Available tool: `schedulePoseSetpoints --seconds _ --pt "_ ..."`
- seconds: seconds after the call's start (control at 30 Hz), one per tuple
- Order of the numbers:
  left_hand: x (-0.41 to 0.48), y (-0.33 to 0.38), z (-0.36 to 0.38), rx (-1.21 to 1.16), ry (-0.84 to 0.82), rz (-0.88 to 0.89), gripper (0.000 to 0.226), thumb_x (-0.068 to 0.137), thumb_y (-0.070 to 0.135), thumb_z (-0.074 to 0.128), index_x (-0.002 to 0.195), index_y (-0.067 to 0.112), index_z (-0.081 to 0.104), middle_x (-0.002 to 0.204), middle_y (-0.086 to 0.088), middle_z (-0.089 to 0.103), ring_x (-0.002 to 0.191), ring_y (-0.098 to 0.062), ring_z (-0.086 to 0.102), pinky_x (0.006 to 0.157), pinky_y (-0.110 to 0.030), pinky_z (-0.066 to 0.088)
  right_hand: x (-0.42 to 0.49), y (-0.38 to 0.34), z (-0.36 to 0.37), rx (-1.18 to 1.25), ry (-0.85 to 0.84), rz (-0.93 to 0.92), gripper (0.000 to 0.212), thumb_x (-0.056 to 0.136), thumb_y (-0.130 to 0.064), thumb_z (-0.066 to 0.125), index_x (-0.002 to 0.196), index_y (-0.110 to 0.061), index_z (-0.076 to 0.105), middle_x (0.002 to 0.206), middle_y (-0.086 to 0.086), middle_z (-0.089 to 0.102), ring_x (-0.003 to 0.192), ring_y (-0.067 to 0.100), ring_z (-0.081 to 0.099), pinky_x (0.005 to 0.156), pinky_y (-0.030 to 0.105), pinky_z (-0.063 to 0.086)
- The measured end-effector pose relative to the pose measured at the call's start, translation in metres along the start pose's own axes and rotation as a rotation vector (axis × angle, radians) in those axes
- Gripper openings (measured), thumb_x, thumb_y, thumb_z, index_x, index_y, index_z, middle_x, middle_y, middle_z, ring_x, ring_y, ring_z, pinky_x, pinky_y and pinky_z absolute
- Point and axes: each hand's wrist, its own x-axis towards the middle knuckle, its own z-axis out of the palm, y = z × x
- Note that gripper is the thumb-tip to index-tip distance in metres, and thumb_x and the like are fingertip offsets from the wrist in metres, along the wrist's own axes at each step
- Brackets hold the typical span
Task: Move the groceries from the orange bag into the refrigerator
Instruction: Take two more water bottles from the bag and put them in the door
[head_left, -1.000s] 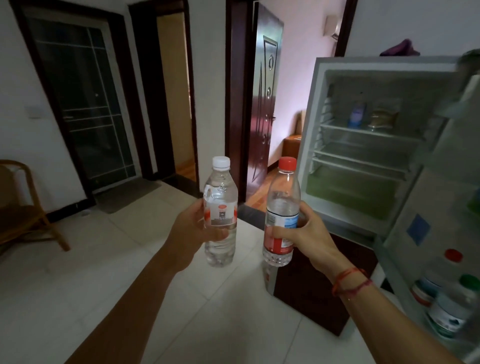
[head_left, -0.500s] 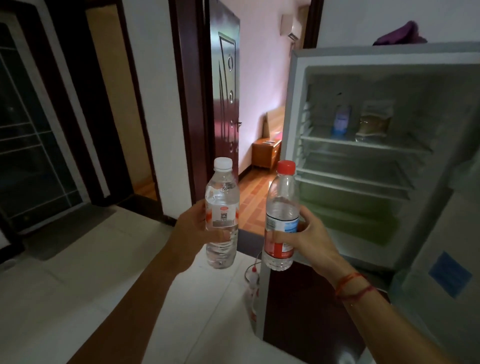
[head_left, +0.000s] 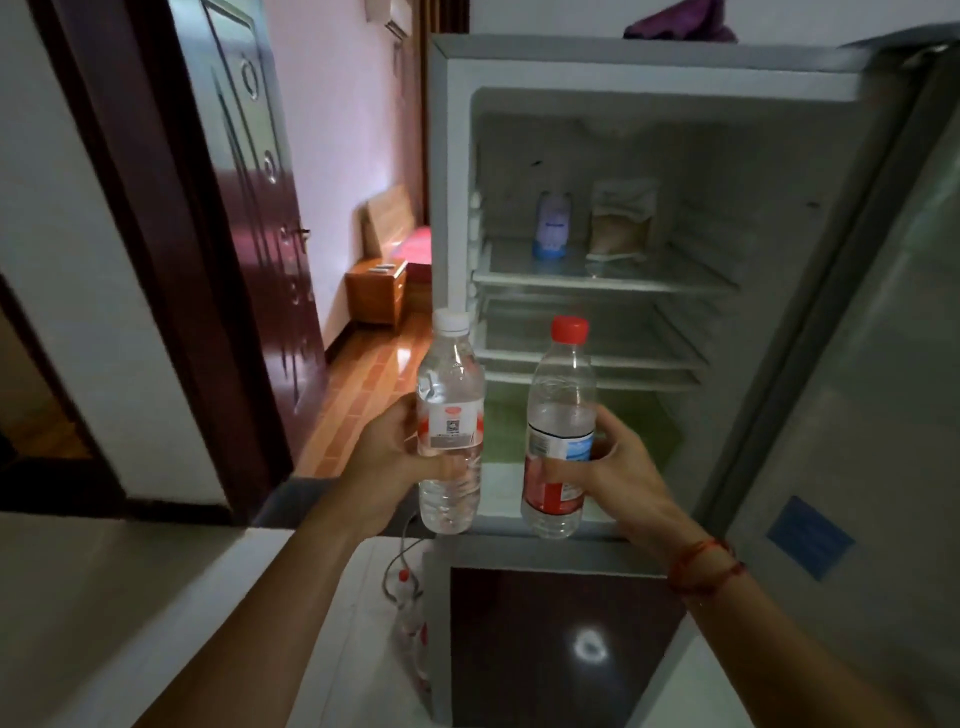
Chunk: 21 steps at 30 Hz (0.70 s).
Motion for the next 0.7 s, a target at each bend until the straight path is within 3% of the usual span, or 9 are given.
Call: schedulePoseSetpoints --seconds 0.07,0.2,0.3,0.4,0.5,0.63,0.7 --pt "0.036 -0.006 0.01 -0.004 -0.097 0.009 0.067 0.067 -0.009 0.08 0.122 0.022 0.06 0.118 -0.001 0.071 0.111 -0.02 0.067 0.097 -0.046 0.052 0.008 0.004 -0.008 -0.009 0.09 0.011 0.059 0.067 0.001 0.087 0.116 -0.023 0.064 0.098 0.0 0.076 0.086 0.014 0.074 0.068 0.022 0.058" --pt "0.099 -0.008 0.03 -0.067 -0.325 -0.008 0.072 0.054 0.003 0.083 0.121 0.016 0.06 0.111 -0.003 0.073 0.103 -0.018 0.07 0.086 -0.03 0.055 0.021 0.011 -0.021 -0.033 0.313 0.036 0.056 0.069 0.003 0.085 0.113 -0.024 0.065 0.1 0.003 0.076 0.092 0.022 0.074 0.077 0.031 0.06" --pt "0.137 -0.012 0.047 -0.097 -0.488 -0.011 0.068 0.058 -0.001 0.083 0.12 0.014 0.06 0.109 -0.005 0.074 0.102 -0.022 0.071 0.088 -0.038 0.054 0.021 0.011 -0.03 -0.072 0.461 0.096 0.053 0.07 -0.001 0.085 0.11 -0.028 0.064 0.1 0.0 0.076 0.093 0.02 0.073 0.081 0.036 0.06" --pt "0.161 -0.014 0.071 -0.15 -0.624 -0.006 0.063 0.063 -0.008 0.08 0.119 0.011 0.06 0.105 -0.006 0.074 0.099 -0.025 0.071 0.083 -0.035 0.058 0.013 0.013 -0.038 -0.09 0.612 0.136 0.057 0.067 -0.004 0.086 0.112 -0.031 0.063 0.1 -0.002 0.076 0.092 0.017 0.074 0.082 0.037 0.059" --pt "0.17 -0.017 0.104 -0.206 -0.735 0.01 0.069 0.053 -0.005 0.084 0.116 0.011 0.062 0.103 -0.007 0.075 0.096 -0.026 0.072 0.083 -0.038 0.057 -0.01 0.012 -0.045 -0.106 0.755 0.183 0.054 0.068 -0.006 0.087 0.11 -0.028 0.062 0.097 -0.003 0.076 0.088 0.015 0.074 0.08 0.034 0.06" --pt "0.169 -0.024 0.151 -0.253 -0.914 0.029 0.061 0.054 -0.006 0.08 0.111 0.006 0.064 0.093 -0.005 0.074 0.086 -0.021 0.071 0.072 -0.027 0.055 -0.052 0.011 -0.057 -0.132 0.918 0.232 0.054 0.069 -0.007 0.086 0.113 -0.025 0.061 0.098 -0.002 0.075 0.087 0.013 0.074 0.073 0.025 0.056" --pt "0.163 -0.024 0.173 -0.271 -1.007 0.024 0.059 0.056 -0.008 0.081 0.11 0.005 0.064 0.091 -0.005 0.073 0.086 -0.021 0.07 0.072 -0.026 0.055 -0.073 0.011 -0.062 -0.148 0.988 0.254 0.055 0.07 -0.006 0.087 0.115 -0.025 0.06 0.097 -0.001 0.075 0.087 0.014 0.074 0.075 0.026 0.057"
